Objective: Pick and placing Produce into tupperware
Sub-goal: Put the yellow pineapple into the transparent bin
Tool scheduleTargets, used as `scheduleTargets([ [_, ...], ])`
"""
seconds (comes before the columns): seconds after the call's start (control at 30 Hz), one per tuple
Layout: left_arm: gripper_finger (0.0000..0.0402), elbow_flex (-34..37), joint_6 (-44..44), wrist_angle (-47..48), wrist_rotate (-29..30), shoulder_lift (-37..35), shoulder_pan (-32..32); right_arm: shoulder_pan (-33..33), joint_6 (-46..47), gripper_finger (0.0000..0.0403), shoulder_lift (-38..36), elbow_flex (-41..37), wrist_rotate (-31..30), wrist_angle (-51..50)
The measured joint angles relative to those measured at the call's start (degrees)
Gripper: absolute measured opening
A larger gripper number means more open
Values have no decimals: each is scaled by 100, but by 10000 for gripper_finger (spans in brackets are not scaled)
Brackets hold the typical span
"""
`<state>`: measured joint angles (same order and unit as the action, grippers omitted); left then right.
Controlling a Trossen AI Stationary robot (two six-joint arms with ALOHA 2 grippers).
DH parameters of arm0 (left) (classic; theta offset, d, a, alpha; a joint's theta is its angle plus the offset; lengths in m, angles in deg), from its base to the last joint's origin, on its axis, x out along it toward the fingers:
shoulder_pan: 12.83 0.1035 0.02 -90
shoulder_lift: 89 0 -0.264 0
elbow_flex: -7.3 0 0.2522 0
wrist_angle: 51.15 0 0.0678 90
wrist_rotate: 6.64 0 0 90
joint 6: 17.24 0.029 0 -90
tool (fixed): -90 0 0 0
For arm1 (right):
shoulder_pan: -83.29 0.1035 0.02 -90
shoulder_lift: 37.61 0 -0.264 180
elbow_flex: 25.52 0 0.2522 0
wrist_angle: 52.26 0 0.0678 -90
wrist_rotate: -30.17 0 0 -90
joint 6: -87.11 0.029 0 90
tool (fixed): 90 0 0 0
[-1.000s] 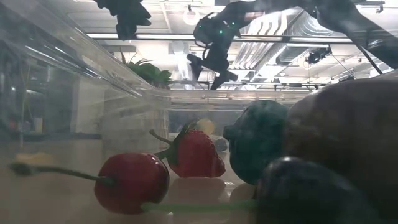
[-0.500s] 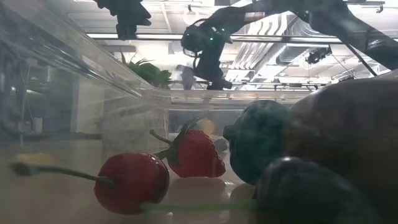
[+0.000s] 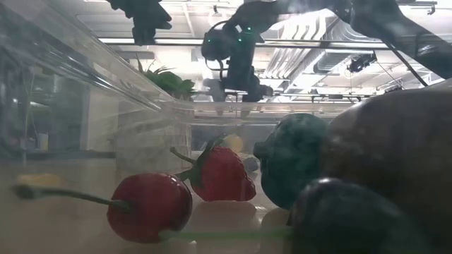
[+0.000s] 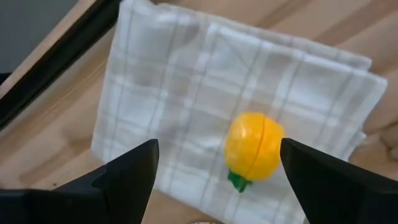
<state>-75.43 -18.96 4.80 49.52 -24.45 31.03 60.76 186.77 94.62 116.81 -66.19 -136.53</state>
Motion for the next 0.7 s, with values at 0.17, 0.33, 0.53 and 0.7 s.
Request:
scheduleTargets([
  [0.17,76,0,0,8,-2,0,0,87,107,326,0,0,49,-18],
  [0.33,76,0,0,20,-2,0,-2,182,343,326,0,0,60,-99],
  [0.53,76,0,0,37,-2,0,0,278,729,326,22,-5,71,-269],
  [0.7,76,0,0,46,-2,0,0,271,849,326,22,-7,71,-264],
])
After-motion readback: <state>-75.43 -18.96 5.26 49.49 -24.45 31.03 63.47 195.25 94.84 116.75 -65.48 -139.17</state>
